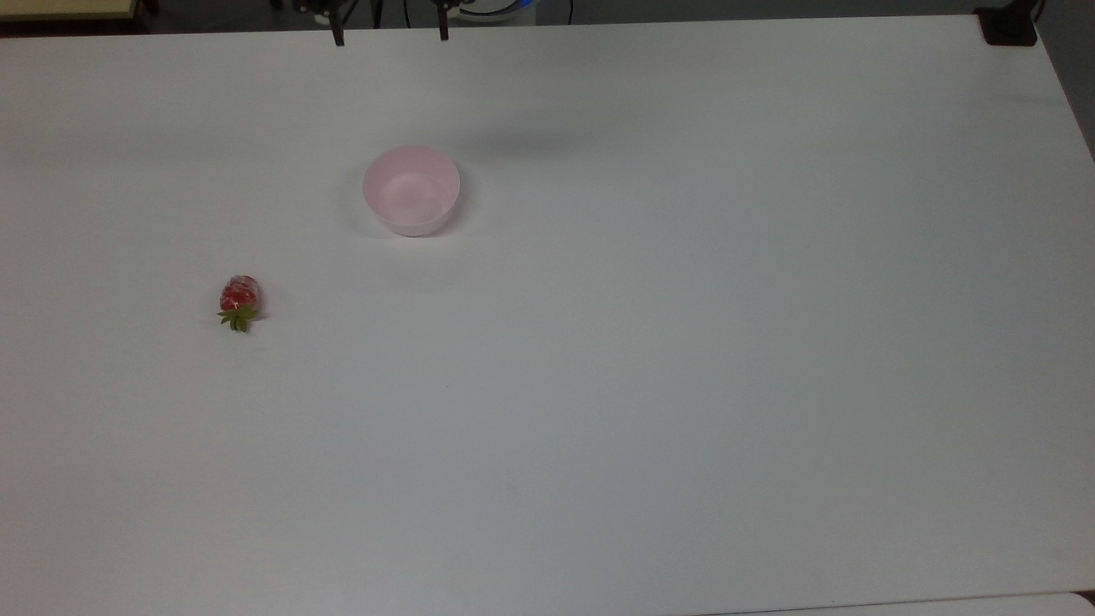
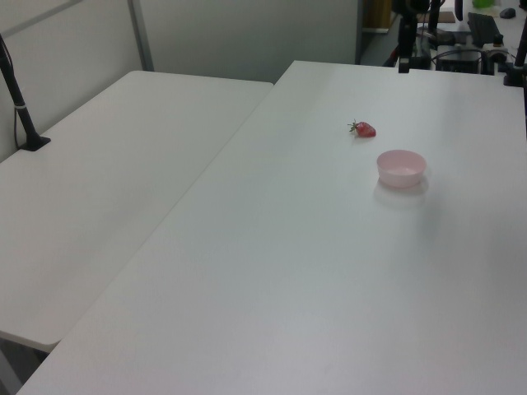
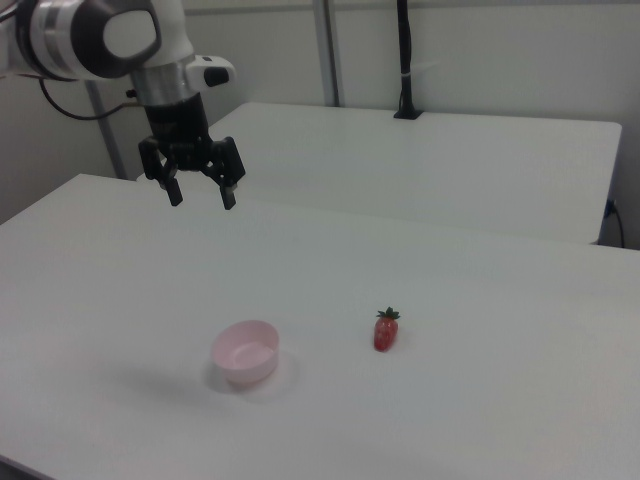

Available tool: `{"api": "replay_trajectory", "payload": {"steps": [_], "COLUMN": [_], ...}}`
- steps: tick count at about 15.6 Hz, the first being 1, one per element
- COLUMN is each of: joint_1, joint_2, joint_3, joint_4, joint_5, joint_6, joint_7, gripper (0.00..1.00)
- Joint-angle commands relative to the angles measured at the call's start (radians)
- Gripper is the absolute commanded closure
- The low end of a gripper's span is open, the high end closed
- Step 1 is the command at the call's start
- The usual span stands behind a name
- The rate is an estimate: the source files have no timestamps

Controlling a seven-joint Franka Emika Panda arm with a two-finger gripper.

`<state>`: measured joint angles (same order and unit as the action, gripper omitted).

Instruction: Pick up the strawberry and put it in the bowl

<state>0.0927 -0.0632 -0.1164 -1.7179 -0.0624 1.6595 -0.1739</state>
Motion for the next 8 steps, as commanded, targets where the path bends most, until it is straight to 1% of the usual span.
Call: {"api": "replay_trajectory", "payload": {"steps": [1,4,8], "joint_1": [-0.012,-0.010,-0.008], "joint_2": [0.041,0.036,0.036], "joint_3": [-0.026,-0.048,-0.048], "joint_4": [0.028,0.044,0.047], "joint_5": [-0.007,0.036,0.036], "joint_6": [0.005,0.003,-0.018], "joint_7": [0.011,0.013,-0.001], "gripper": [0.00,0.00,0.00]}}
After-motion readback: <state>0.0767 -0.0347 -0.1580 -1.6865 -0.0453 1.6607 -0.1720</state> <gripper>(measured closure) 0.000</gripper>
